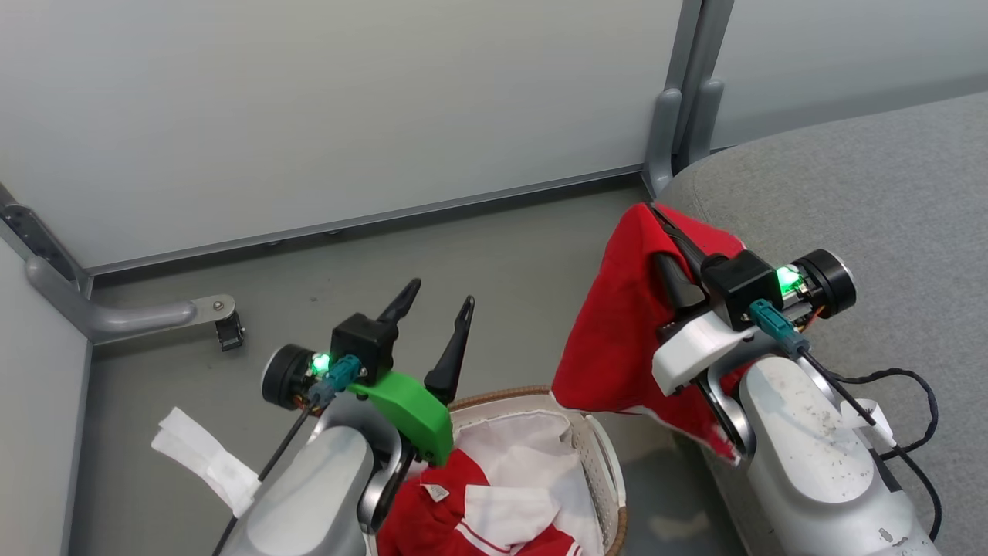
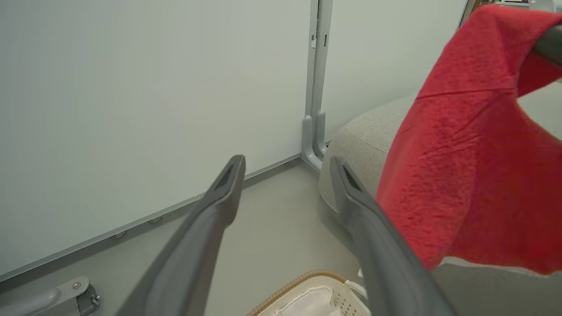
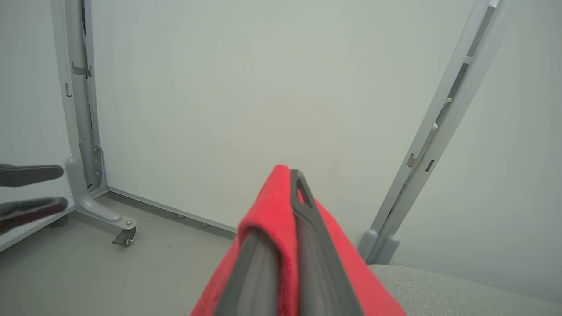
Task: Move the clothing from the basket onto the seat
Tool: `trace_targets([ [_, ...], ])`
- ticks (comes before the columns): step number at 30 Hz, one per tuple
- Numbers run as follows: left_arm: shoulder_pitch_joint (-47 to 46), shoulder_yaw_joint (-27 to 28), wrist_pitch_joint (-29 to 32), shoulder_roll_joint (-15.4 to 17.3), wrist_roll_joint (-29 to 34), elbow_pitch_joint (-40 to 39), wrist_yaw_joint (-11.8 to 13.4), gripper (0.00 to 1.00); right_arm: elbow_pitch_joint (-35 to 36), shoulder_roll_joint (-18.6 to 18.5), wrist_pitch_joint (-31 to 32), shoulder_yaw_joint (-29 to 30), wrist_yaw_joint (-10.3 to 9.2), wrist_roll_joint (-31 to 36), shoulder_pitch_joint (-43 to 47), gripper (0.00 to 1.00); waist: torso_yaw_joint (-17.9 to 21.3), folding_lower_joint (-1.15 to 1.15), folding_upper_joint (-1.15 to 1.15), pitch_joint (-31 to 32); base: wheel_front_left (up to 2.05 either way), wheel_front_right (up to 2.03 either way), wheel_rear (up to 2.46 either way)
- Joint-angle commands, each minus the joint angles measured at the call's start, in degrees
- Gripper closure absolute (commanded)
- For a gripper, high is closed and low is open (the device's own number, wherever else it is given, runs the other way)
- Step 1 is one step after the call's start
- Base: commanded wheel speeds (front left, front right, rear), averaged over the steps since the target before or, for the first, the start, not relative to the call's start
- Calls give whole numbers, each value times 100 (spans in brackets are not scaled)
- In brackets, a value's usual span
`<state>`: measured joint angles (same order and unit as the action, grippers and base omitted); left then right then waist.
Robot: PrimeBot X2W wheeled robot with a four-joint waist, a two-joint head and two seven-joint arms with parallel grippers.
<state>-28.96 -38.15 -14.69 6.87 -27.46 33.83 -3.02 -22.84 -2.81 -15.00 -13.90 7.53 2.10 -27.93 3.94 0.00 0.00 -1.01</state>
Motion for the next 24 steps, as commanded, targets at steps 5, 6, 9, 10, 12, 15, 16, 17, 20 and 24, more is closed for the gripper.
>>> trace_targets([
  [5,430,57,-51,-95,37,6,-12,0,32,-17,-28,159,-8,99,161,100,45,0,0,-10,0,0,0],
  [6,474,80,-52,-110,61,-32,-14,0,34,-17,-28,191,-8,108,163,100,53,0,0,-12,0,0,0],
  [9,671,198,-50,-156,125,-178,-17,0,40,-16,-28,268,-8,148,183,100,95,0,0,-15,0,0,0],
  [10,722,229,-50,-168,147,-220,-19,0,40,-16,-28,282,-8,155,187,100,108,0,0,-17,0,0,0],
  [12,831,269,-45,-192,204,-300,-28,0,39,-17,-28,299,-8,156,188,100,137,0,0,-20,0,0,0],
  [15,954,356,-45,-236,295,-404,-45,0,40,-18,-28,323,-8,162,171,100,214,0,0,-33,0,0,0],
  [16,981,379,-46,-247,328,-442,-45,0,41,-19,-28,332,-8,166,160,100,249,0,0,-41,0,0,0],
  [17,1014,410,-45,-260,368,-500,-48,0,41,-19,-28,337,-8,176,139,100,301,0,0,-54,0,0,0],
  [20,1096,513,-46,-287,469,-662,-32,0,33,-19,-28,323,-8,270,17,100,527,0,0,-139,0,0,0],
  [24,1151,565,-46,-318,601,-856,-68,0,81,-52,-28,438,-8,439,-115,100,917,0,0,-308,0,0,0],
])
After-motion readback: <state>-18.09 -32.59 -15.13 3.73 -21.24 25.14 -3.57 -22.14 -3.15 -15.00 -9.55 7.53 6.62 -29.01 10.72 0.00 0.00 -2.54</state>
